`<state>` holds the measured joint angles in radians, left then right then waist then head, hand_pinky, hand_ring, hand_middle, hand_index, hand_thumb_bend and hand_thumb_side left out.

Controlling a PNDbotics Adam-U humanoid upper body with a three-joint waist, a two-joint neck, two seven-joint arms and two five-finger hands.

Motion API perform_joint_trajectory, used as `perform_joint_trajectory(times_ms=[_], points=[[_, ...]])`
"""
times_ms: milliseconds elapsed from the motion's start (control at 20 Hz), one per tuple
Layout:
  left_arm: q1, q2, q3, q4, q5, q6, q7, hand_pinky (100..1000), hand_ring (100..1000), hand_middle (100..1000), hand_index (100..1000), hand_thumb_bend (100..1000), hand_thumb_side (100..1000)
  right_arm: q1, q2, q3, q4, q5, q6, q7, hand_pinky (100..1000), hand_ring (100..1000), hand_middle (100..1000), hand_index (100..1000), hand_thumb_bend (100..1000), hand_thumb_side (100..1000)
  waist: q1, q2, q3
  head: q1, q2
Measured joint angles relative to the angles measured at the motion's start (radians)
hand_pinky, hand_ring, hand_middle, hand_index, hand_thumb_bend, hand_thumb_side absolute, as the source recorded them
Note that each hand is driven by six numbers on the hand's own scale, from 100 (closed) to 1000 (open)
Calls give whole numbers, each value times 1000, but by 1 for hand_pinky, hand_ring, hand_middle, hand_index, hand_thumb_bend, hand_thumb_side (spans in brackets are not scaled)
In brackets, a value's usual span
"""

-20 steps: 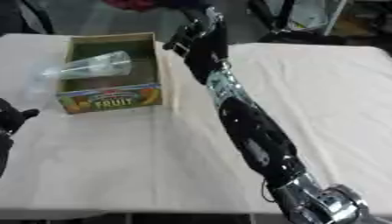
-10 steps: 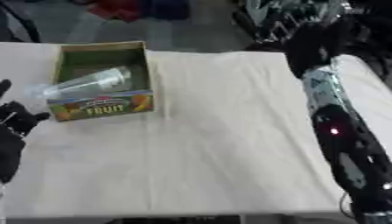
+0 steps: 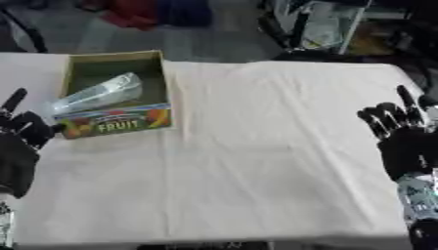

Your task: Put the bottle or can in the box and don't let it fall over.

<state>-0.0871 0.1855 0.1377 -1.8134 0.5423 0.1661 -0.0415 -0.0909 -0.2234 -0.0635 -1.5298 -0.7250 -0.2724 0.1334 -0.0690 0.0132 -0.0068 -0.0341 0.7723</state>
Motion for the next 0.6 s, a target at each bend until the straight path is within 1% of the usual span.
perform_joint_trajectory(times_ms=[100, 250, 400, 600], points=[[3, 0, 1, 2, -4, 0, 0, 635, 344, 354, 934, 500, 1000, 18, 8, 17, 11, 3, 8, -8, 768, 606, 530, 1000, 100, 824, 6, 0, 0, 5, 0], [6, 0, 1, 2, -8, 0, 0, 636, 345, 354, 933, 497, 1000, 22, 10, 38, 22, 26, 18, -21, 787, 635, 555, 999, 100, 835, 16, 0, 1, 6, 0], [6, 0, 1, 7, -11, 0, -3, 636, 346, 354, 933, 497, 1000, 22, 13, 51, 22, 72, 22, -28, 786, 633, 553, 994, 100, 833, 16, -2, 0, 5, 0], [7, 0, 1, 8, -16, -1, -4, 637, 346, 354, 933, 496, 1000, 21, 18, 64, 21, 99, 29, -39, 788, 634, 555, 985, 100, 832, 17, -2, 0, 5, 0]])
